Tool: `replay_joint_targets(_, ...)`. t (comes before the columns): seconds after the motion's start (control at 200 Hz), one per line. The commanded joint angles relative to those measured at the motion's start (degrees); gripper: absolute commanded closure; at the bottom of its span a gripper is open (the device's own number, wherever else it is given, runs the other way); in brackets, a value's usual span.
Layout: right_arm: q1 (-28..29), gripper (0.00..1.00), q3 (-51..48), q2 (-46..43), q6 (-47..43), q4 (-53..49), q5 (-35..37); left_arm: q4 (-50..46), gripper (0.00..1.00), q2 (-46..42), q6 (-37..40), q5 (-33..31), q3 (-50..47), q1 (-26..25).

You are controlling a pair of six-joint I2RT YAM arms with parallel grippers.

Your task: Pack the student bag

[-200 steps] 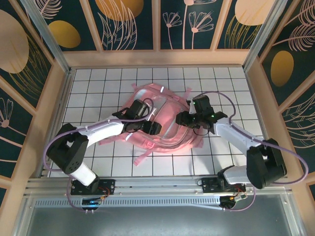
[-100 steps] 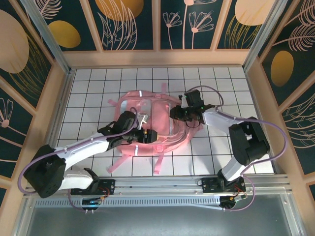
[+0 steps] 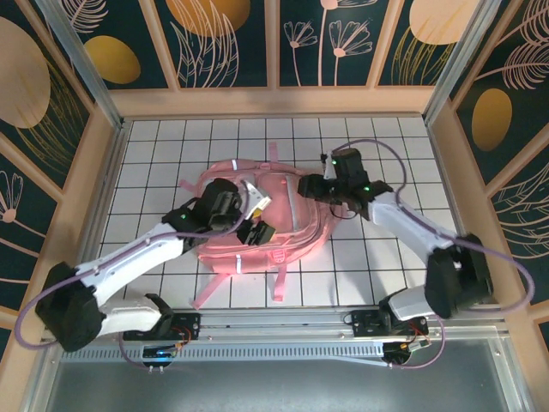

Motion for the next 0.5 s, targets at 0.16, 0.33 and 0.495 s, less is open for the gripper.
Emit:
replay_joint_targets(0.16, 5.06, 0.28, -10.05, -18.44, 6.21, -16.19, 28.04, -8.91, 0.29, 15.17, 28.94, -9.77, 10.57, -5.60)
replay_joint_targets(0.33, 1.25, 0.01, -16.55, -27.50, 4.02, -10.33, 10.69, -8.74, 0.34, 18.03, 31.49, -12.59, 10.74, -6.11)
replay_joint_targets(0.495, 1.07, 0.11, -17.72, -26.27, 3.15, -8.84, 4.32, -6.24, 0.56, 17.12, 31.91, -15.03, 8.10, -6.03)
